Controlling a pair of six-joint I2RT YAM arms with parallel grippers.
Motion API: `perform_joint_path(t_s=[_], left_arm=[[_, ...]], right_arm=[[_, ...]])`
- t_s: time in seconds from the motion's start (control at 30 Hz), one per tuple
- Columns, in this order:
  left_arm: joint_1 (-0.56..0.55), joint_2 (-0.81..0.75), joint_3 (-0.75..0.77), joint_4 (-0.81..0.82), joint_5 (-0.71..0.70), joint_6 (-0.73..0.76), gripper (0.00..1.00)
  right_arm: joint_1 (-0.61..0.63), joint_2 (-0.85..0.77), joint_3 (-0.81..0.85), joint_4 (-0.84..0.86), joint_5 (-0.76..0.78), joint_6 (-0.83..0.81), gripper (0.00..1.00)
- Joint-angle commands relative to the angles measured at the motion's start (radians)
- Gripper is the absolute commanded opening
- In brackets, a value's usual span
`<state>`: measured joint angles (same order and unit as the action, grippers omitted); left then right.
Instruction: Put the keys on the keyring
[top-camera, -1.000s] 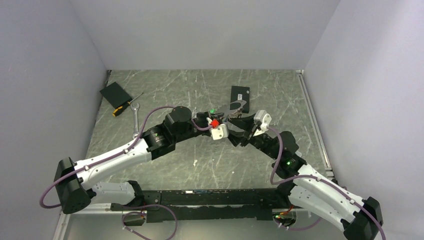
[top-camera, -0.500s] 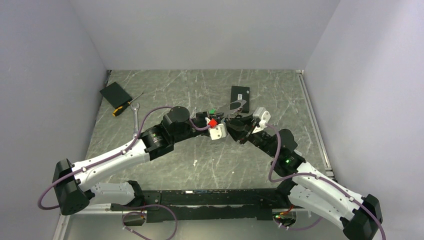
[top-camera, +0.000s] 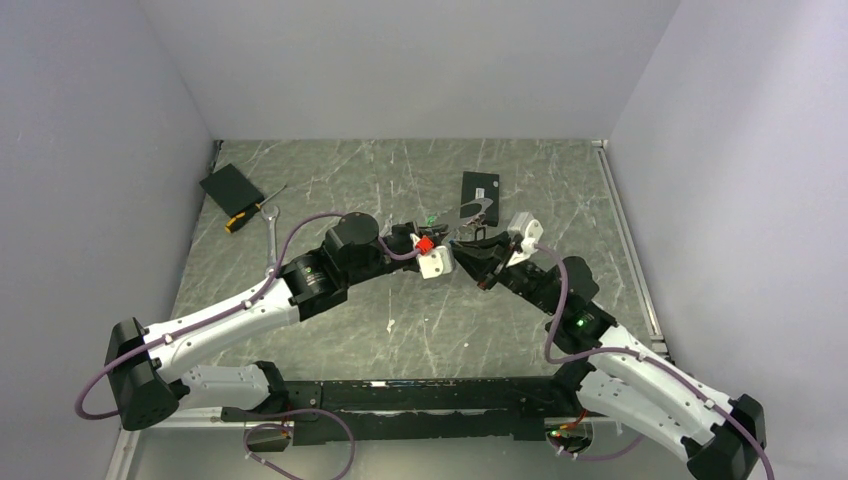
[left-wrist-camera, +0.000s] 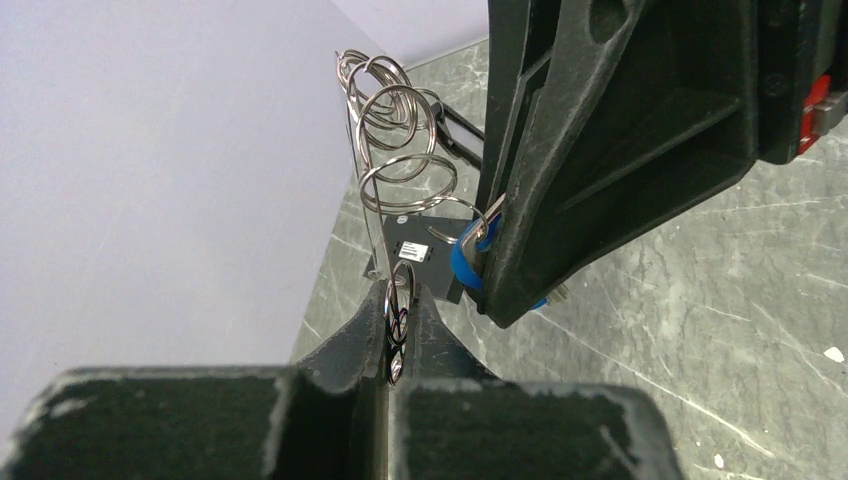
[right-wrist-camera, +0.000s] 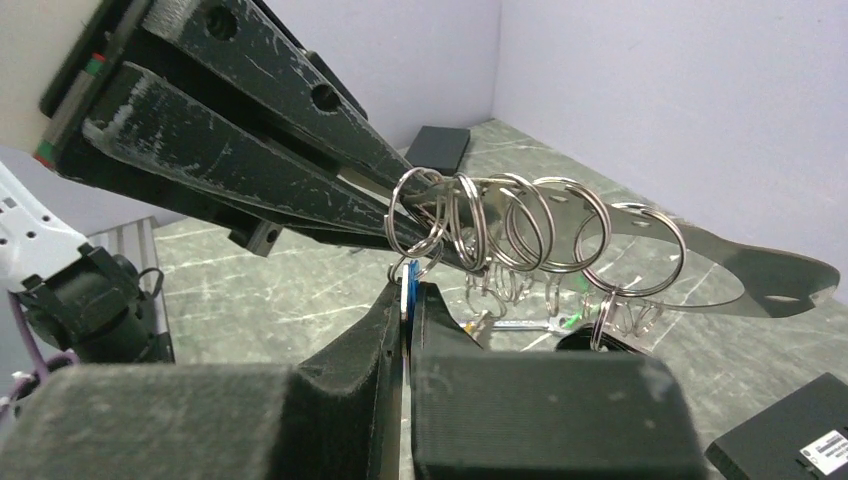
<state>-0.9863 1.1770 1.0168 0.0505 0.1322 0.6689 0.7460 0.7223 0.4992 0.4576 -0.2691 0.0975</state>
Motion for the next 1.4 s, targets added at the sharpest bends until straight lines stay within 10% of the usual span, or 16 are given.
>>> perform_joint_path(t_s=[0.0, 0.57, 0.83, 1.37], left_arm=[[-0.005, -0.032, 0.011, 0.115, -0.033, 0.0, 0.0], [-0.005, -0.047, -0.053, 0.149, -0.024, -0.07, 0.0], [-0.005, -0.113, -0.076, 0.008, 0.11, -0.134, 0.48], [-0.005, -0.223, 0.01, -0.332, 0.338, -0.187, 0.36]], right_arm=[[0.004, -0.03, 0.105, -0.103, -0.046, 0.042, 0.0], [0.004, -0.091, 0.292, -0.465, -0.058, -0.005, 0.0], [0.004, -0.068, 0.384, -0.581, -0.045, -0.088, 0.0], [0.004, 0.025, 0.472, -0.859, -0.444, -0.348, 0.0]])
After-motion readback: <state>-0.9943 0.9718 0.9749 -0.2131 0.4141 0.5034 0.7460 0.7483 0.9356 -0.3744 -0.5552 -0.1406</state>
